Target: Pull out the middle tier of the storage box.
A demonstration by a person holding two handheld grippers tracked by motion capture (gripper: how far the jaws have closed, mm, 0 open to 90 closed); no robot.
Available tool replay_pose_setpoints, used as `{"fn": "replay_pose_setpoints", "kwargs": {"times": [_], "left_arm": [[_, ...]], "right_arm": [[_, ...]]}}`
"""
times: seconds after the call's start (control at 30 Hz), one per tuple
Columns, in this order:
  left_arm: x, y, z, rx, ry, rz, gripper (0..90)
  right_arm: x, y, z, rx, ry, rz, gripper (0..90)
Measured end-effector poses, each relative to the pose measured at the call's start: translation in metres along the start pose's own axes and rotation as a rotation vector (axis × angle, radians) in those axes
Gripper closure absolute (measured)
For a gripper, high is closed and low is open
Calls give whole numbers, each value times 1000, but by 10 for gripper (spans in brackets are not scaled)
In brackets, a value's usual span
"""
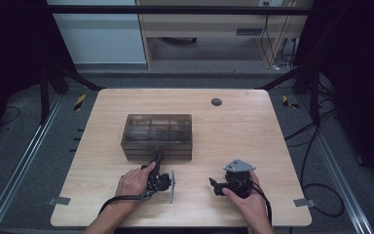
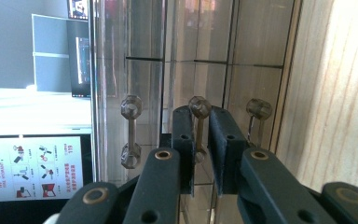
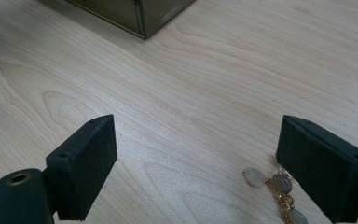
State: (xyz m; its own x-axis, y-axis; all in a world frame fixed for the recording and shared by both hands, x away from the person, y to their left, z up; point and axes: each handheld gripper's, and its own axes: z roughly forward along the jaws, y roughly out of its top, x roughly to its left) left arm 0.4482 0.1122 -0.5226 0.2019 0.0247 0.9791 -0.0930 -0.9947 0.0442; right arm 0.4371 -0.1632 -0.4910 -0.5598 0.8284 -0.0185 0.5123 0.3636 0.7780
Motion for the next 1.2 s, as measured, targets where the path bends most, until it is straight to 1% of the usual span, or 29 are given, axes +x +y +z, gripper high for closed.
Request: {"fn": "replay_pose_setpoints", "kwargs": {"times": [0.07, 0.47, 0.7, 0.9, 0.97, 1.1, 1.13, 1.17, 1.2], "left_arm": [[-1, 0, 0, -2, -2, -8, 809], [0, -1, -4, -5, -5, -9, 810], [-1, -1, -11, -10, -9, 1, 810], [-2, -1, -21, -18, -17, -1, 810], [-2, -1, -25, -19, -22, -5, 809], [-1, 1, -25, -18, -31, -22, 805], [0, 1, -26, -17, -41, -30, 800], [1, 0, -26, -27, -47, -46, 781], [2, 0, -27, -28, -56, -61, 742]], "right_arm": [[0, 0, 0, 0, -1, 2, 128], [-1, 0, -1, 0, -2, 3, 128], [-1, 0, 0, 0, -1, 1, 129], [-2, 0, -1, 0, 0, -2, 128], [-2, 0, -1, 1, 0, -3, 128], [-1, 0, 0, 2, 3, -5, 127], [-1, 0, 0, 2, 5, -6, 125], [-1, 0, 0, 3, 6, -5, 124], [-1, 0, -1, 2, 7, -7, 124]]}}
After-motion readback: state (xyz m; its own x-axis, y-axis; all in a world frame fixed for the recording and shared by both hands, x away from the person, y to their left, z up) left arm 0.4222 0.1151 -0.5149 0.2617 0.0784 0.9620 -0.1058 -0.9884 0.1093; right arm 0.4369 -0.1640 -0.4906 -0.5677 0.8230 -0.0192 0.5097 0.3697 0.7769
